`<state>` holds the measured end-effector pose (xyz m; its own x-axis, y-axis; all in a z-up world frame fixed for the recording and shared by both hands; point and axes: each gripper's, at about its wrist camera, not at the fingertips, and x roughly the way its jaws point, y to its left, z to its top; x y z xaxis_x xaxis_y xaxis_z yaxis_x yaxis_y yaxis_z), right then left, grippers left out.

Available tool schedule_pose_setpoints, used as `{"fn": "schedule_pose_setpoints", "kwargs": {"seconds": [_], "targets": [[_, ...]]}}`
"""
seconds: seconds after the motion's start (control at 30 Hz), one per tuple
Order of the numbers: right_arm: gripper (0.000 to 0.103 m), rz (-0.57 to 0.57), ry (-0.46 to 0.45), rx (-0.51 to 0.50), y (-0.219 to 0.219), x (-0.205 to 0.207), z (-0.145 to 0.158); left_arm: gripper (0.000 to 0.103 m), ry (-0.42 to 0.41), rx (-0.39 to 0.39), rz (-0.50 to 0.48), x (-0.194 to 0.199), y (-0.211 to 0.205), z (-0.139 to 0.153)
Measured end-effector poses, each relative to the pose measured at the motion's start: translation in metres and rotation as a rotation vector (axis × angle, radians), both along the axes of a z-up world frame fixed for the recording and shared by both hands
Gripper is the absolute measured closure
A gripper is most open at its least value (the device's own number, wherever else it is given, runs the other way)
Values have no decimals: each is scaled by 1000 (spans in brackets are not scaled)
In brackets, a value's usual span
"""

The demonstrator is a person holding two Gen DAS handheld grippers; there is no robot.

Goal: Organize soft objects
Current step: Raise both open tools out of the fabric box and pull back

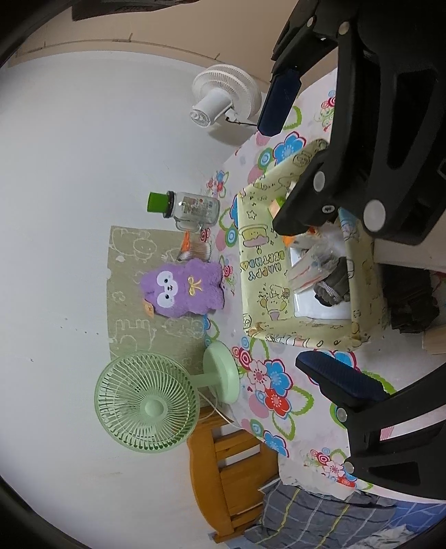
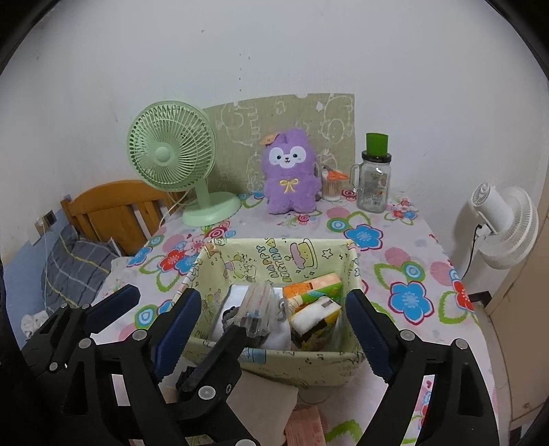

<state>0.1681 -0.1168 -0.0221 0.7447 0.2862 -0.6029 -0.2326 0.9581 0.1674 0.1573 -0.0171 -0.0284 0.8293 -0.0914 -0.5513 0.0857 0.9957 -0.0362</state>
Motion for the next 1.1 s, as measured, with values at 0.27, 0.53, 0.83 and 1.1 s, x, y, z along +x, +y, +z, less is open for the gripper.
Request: {"fn": "schedule_pose_setpoints", "kwargs": {"seconds": [0.27, 0.53, 0.83, 1.1], "targets": [[11, -5, -21, -5, -3, -19, 7, 6, -9, 3, -1, -18, -3, 5], [10, -23, -50, -16, -7, -42, 15, 4, -30, 7, 2, -39, -7, 11], [10, -31, -72, -19, -11, -65, 21, 3, -51, 10, 1, -61, -9, 16], [10, -36, -84, -20, -15, -84, 22, 3, -60, 10, -5, -77, -13, 16]]}}
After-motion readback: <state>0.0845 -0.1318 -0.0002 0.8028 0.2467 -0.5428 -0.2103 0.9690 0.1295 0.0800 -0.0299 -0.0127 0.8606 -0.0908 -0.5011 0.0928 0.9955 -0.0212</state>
